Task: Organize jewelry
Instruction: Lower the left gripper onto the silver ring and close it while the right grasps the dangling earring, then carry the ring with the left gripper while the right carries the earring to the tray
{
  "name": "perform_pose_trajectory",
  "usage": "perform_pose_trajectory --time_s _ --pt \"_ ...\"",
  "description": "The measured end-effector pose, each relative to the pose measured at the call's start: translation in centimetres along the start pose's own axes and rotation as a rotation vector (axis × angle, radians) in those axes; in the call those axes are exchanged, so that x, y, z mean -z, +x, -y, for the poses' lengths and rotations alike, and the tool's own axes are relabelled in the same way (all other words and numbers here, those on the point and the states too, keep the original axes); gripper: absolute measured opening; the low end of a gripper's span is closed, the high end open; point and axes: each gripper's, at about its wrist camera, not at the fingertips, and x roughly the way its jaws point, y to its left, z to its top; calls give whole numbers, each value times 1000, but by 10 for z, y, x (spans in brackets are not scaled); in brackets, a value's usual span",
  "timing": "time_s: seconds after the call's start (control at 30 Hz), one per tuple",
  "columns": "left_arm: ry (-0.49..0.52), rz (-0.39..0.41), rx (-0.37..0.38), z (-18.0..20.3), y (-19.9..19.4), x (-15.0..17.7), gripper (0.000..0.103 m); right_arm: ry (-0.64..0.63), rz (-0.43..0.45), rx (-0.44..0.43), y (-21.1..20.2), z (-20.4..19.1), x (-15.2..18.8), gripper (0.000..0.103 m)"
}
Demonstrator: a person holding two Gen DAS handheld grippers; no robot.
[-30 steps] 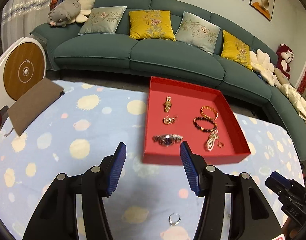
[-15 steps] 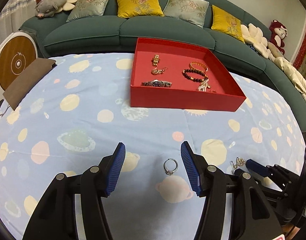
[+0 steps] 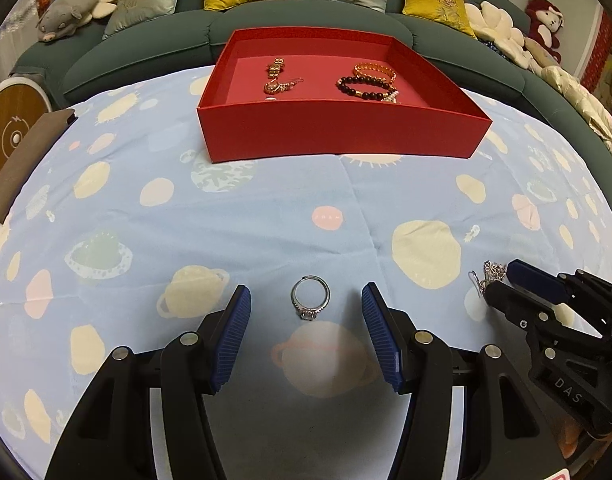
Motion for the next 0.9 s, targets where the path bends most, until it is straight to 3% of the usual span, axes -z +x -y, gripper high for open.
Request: perform_pose_trajectory --time_s 0.1,0.2,0.37,0.43,0.47,0.57,0.9 --pt "14 14 -4 4 1 2 56 24 6 -16 -1 1 -1 37" --pt "33 28 -10 7 1 2 49 15 6 -12 2 -1 -3 38" --pt "61 30 9 12 0 1 18 -8 14 13 5 -5 -4 23" --pt "60 25 30 12 -1 1 18 -3 14 11 4 -4 -4 23" --pt "60 22 39 13 -1 1 17 -3 18 13 3 -3 -4 16" --pt "63 29 55 13 -5 1 17 2 22 6 -1 -2 -5 11" --pt "32 117 141 7 -44 -9 17 24 62 -13 -20 1 -11 10"
